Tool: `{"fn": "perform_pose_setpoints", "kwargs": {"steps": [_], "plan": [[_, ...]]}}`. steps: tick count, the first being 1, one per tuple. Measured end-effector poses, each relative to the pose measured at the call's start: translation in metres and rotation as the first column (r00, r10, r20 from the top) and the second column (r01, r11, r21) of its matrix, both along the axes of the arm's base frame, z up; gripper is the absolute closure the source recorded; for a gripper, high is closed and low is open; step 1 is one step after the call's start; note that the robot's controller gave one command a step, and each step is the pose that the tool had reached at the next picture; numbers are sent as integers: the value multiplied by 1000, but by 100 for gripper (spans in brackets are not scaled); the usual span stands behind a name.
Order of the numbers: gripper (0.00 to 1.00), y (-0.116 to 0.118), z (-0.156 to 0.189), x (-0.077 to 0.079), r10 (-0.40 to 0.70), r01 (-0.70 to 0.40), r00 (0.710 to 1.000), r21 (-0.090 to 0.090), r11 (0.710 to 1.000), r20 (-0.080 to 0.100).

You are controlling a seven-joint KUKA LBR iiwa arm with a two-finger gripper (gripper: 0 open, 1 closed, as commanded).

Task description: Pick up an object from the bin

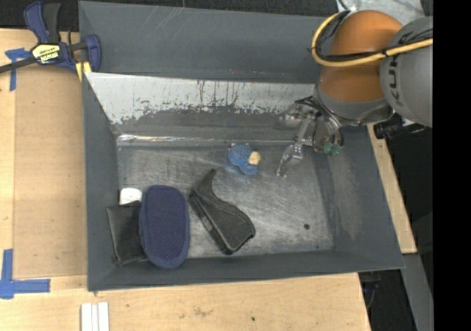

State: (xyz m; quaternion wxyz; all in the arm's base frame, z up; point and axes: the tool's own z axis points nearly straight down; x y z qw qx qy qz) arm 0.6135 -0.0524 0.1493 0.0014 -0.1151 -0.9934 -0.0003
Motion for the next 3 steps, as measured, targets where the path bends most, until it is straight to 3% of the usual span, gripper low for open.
{"fn": "perform_pose_setpoints", "kwargs": {"steps": [1,2,3], "plan": [[0,68,-72,8,162,-162,987,0,987,5],[100,67,-69,10,161,-161,987,-2,987,10],[100,84,75,-4,307,-306,952,-4,952,15]]}}
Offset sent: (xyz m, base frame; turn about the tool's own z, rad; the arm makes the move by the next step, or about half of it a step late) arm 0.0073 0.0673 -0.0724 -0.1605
